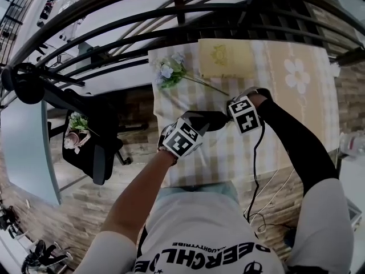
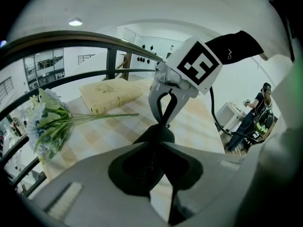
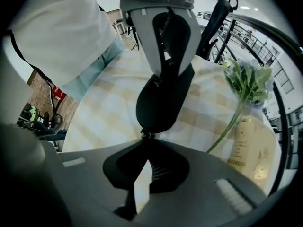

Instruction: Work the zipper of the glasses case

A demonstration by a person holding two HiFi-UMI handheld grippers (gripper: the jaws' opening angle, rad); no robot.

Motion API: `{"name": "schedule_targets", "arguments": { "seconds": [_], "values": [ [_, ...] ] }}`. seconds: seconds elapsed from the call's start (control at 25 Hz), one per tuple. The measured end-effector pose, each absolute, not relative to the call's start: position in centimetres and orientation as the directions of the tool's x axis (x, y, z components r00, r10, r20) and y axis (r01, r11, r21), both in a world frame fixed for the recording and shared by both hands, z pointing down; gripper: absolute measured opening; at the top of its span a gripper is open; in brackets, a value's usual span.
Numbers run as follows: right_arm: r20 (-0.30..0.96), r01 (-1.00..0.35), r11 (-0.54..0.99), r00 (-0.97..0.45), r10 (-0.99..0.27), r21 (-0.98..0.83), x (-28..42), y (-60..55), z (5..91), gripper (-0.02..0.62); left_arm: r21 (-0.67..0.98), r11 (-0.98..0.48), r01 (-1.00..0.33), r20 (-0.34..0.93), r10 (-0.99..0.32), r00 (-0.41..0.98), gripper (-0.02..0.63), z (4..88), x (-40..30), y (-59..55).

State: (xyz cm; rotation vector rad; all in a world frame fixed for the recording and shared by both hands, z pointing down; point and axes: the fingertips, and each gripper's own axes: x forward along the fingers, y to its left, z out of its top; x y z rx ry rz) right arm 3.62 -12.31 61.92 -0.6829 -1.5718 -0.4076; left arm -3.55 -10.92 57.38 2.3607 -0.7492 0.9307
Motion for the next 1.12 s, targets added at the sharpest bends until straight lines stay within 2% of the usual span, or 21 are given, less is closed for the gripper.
{"name": "schedule_targets", "arguments": {
  "seconds": [0.12, 0.44, 0.76, 1.12],
  "values": [
    [0.976, 0.626, 0.764, -0.016, 0.216, -0.159, 3.8, -11.0, 62.2, 0.028, 0.267, -0.713, -0.649, 0.721, -0.300, 0.625, 0.064, 57.2, -4.0, -11.0],
    [0.977, 0.543, 0.830, -0.072, 0.198, -0.128, 3.8, -9.7, 62.3, 0.029, 0.277, -0.713, -0.644, 0.717, -0.293, 0.633, 0.063, 56.9, -3.8, -11.0],
    [0.964, 0.405, 0.905, -0.158, 0.213, -0.133, 3.9, -9.3, 61.9, 0.028, 0.272, -0.723, -0.635, 0.722, -0.283, 0.631, 0.060, 56.5, -3.8, -10.8],
    [0.949, 0.196, 0.977, -0.283, 0.142, -0.088, 6.0, -11.8, 60.7, 0.030, 0.259, -0.744, -0.615, 0.758, -0.238, 0.607, 0.061, 56.7, -3.8, -11.4]
  ]
}}
